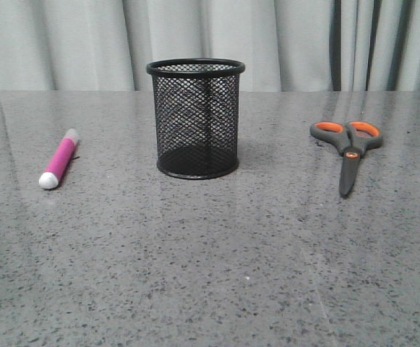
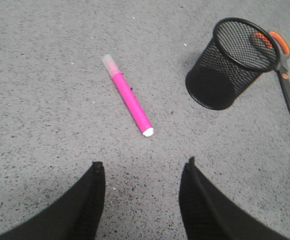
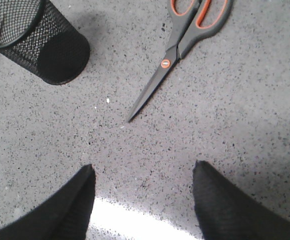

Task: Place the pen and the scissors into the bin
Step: 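Lower the left gripper and grasp the pink marker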

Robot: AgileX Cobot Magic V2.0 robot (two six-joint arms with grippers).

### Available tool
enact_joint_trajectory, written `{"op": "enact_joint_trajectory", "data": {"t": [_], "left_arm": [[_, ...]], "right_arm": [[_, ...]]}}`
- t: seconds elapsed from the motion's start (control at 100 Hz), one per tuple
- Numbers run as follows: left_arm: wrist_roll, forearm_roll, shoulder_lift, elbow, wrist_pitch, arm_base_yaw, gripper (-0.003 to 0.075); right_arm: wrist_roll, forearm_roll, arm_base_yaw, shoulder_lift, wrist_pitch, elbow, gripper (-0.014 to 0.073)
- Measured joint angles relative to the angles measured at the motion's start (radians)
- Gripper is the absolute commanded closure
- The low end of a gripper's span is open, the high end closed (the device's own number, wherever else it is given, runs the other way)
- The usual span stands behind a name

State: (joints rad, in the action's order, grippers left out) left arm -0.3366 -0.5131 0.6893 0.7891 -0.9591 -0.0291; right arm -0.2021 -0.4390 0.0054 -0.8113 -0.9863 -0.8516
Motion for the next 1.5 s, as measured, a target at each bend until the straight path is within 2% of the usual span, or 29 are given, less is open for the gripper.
{"op": "enact_joint_trajectory", "data": {"t": [0.43, 0.86, 1.23, 1.5], "left_arm": [[-0.097, -0.007, 0.318, 0.151, -0.103, -0.007, 0.0384], [-0.101, 0.044, 0.713, 0.341, -0.101, -0.179, 0.0384], [0.105, 0.288, 0.956, 0.551, -0.095, -0.283, 0.0383], [0.163, 0.343, 1.083, 0.635, -0.09, -0.312, 0.0384]], "right_arm": [[-0.002, 0.001, 0.0, -0.001, 0.01, -0.011, 0.0191], [-0.002, 0.001, 0.0, -0.003, 0.01, -0.011, 0.0191], [-0.002, 0.001, 0.0, -0.003, 0.01, -0.011, 0.0191], [-0.002, 0.001, 0.0, -0.003, 0.017, -0.011, 0.0191]]}}
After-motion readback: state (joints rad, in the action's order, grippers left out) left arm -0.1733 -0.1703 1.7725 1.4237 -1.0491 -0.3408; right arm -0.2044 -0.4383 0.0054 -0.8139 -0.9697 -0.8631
